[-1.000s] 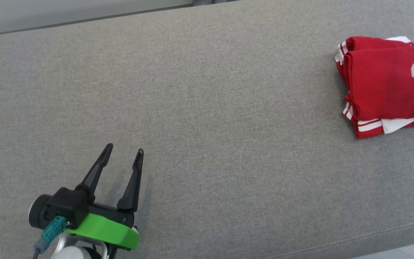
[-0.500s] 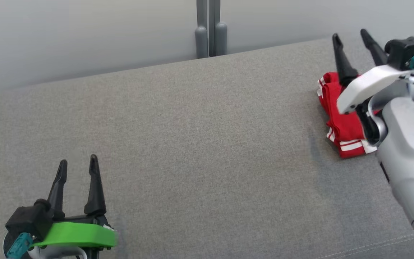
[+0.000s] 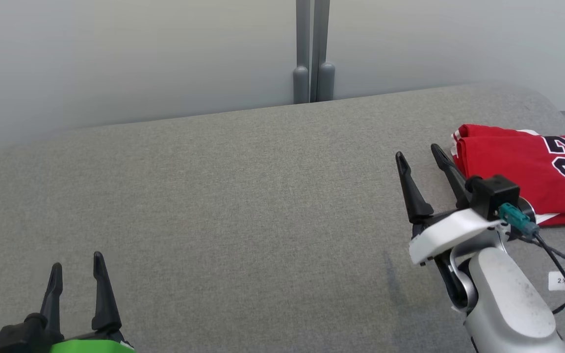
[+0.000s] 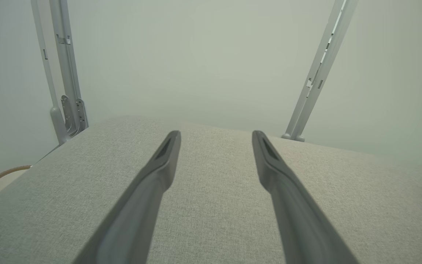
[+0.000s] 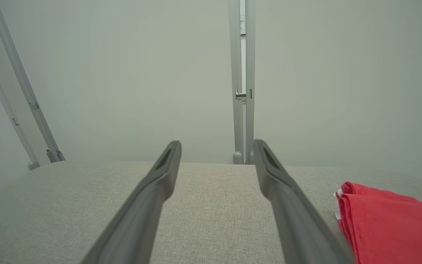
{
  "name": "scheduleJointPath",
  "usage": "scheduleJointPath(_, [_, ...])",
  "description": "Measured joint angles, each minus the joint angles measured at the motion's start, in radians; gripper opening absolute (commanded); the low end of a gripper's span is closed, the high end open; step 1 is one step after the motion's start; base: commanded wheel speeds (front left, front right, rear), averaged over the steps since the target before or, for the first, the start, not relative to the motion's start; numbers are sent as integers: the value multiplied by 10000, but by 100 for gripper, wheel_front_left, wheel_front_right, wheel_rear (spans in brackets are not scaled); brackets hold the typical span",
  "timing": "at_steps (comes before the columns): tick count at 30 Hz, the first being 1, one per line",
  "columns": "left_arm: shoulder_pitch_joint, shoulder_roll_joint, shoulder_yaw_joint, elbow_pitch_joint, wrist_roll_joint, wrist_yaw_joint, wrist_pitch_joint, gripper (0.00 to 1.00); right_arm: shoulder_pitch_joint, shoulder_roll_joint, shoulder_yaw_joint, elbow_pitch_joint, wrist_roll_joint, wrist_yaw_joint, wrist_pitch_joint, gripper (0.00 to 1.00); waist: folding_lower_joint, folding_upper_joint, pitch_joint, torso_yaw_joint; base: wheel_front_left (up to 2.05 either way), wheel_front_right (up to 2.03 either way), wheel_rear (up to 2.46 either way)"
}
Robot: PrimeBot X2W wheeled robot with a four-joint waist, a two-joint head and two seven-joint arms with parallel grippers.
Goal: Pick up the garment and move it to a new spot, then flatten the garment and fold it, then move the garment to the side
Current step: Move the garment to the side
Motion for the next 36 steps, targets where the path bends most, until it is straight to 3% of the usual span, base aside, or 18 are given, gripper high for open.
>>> scheduleJointPath(8, [443,-81,6,123,107,81,-2,100,2077,711,-894,-1990,-1183,0,140,100,0,0,-118,411,0,0,0])
scheduleJointPath(14, [546,-82,-199,242,334,84,-2,100,3195,734,-915,-3012,-773,0,322,100,0,0,-160,666,0,0,0])
scheduleJointPath(36, [170,-73,-606,740,581,-140,35,100,3548,734,-892,-3530,-719,0,821,100,0,0,-127,660,0,0,0])
